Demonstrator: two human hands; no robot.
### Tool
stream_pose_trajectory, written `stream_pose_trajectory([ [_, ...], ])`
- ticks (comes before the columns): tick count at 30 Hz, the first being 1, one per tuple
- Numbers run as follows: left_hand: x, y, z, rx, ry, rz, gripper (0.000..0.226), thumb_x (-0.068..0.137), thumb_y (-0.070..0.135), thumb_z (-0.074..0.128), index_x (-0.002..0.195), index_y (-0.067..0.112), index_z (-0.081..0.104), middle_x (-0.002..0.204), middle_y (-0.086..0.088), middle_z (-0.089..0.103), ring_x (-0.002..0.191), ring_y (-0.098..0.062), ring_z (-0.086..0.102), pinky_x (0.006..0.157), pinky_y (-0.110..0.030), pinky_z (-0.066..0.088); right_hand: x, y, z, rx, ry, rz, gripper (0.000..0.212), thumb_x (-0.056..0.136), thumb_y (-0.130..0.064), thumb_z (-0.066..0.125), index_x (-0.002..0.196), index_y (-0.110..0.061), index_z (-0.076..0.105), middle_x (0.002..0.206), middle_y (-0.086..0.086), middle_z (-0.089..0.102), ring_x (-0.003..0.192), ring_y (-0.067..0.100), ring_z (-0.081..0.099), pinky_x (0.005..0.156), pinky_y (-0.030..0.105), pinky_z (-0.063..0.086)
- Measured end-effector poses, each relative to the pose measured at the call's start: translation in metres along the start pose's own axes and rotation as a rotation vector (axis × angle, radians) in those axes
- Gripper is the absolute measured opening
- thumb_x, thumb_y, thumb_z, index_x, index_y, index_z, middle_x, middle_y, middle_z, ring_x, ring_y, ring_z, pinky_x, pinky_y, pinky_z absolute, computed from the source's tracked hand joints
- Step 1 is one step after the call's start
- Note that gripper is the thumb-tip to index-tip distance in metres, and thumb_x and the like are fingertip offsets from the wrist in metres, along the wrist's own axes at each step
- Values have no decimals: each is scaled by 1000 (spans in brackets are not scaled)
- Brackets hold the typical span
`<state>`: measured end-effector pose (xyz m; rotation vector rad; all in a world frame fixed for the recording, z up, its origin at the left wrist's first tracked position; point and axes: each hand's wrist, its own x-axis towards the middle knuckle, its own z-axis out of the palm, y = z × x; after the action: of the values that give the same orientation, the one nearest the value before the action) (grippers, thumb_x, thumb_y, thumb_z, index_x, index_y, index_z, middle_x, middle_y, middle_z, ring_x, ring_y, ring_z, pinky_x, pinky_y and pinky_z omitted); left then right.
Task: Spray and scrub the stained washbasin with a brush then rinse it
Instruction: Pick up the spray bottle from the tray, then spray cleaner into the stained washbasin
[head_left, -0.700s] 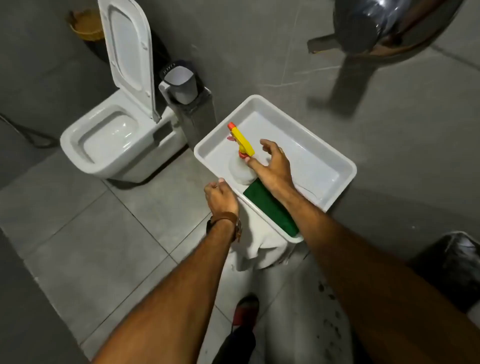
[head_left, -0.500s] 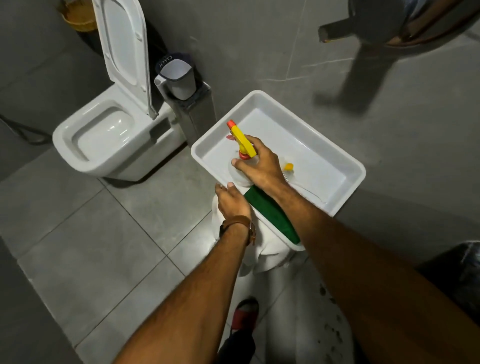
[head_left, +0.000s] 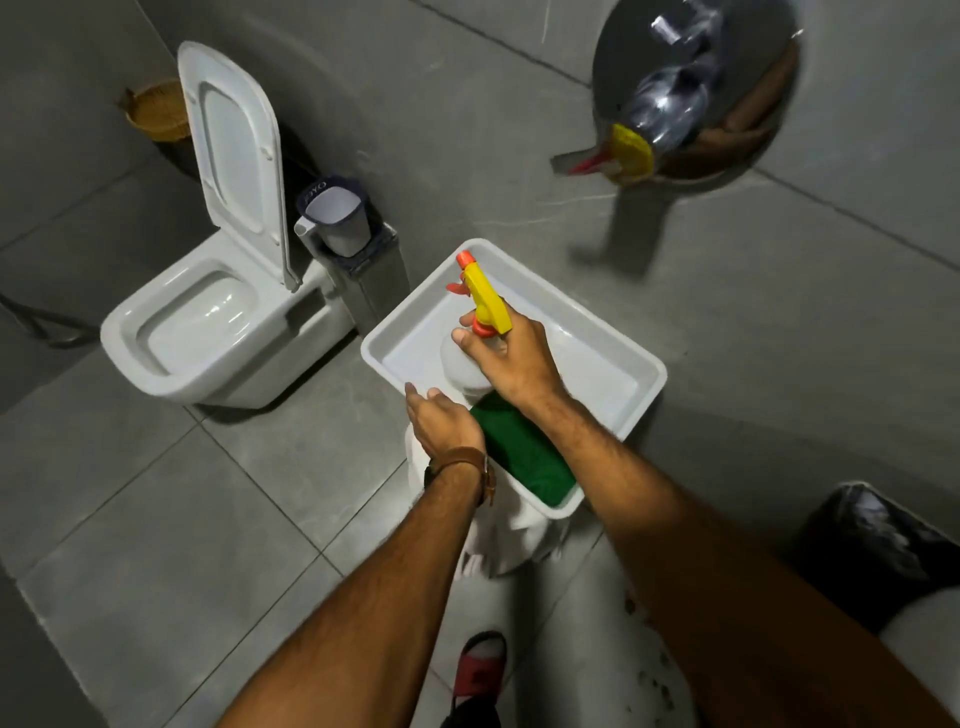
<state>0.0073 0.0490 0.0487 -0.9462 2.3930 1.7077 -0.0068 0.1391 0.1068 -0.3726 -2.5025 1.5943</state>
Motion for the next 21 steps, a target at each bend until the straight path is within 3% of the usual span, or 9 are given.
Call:
stream_pose_trajectory([
  [2,-23,20,-7,-74,-36,-7,42,104,27,34,140,11,49,141,-11,54,129,-29,50,108,-33,35,-12,-19,-22,15,47,-25,34,90,-34,74,121,-19,70,107,-6,76,98,2,69,91,22,56],
  [4,-46,39,-14,-160,-91,-44,41,102,35,36,124,13,63,126,-11,65,116,-30,58,103,-37,44,-27,-38,-44,31,96,-39,30,88,-37,73,116,-25,72,102,-11,76,95,0,69,89,24,57],
  [8,-105,73,-31,-295,-197,-102,38,98,42,43,83,18,68,99,-7,71,89,-26,65,76,-31,49,-74,-68,-99,13,190,-42,32,84,-49,72,111,-31,72,92,-14,76,89,5,70,83,33,60],
  [9,-124,80,-35,-308,-225,-103,35,97,41,46,81,19,67,98,-7,71,88,-26,66,75,-30,49,-89,-74,-114,13,214,-32,34,83,-52,71,109,-30,73,90,-14,76,87,5,70,82,33,61],
  [14,-222,87,-38,-298,-364,-149,31,89,30,59,109,8,69,107,-9,72,93,-28,68,84,-38,56,-173,-89,-192,-19,331,2,43,82,-59,70,106,-24,75,90,-9,77,86,11,72,78,36,62],
  [17,-289,73,-38,-203,-475,-136,21,86,26,59,95,8,66,106,-11,70,91,-30,65,81,-36,54,-233,-91,-241,24,418,-47,27,83,-44,77,105,-30,72,92,-10,73,85,4,68,76,26,55],
  [19,-335,57,-34,-156,-573,-143,18,83,29,60,79,12,63,100,-12,71,88,-31,66,83,-38,55,-271,-93,-272,6,472,-106,39,83,-35,78,119,-39,64,107,-3,70,96,6,64,83,22,50],
  [21,-383,38,-33,-115,-645,-171,24,80,30,62,66,10,62,89,-10,72,79,-29,67,77,-37,56,-311,-91,-302,-22,507,-135,51,85,-31,75,127,-49,53,123,6,65,110,15,60,97,30,49],
])
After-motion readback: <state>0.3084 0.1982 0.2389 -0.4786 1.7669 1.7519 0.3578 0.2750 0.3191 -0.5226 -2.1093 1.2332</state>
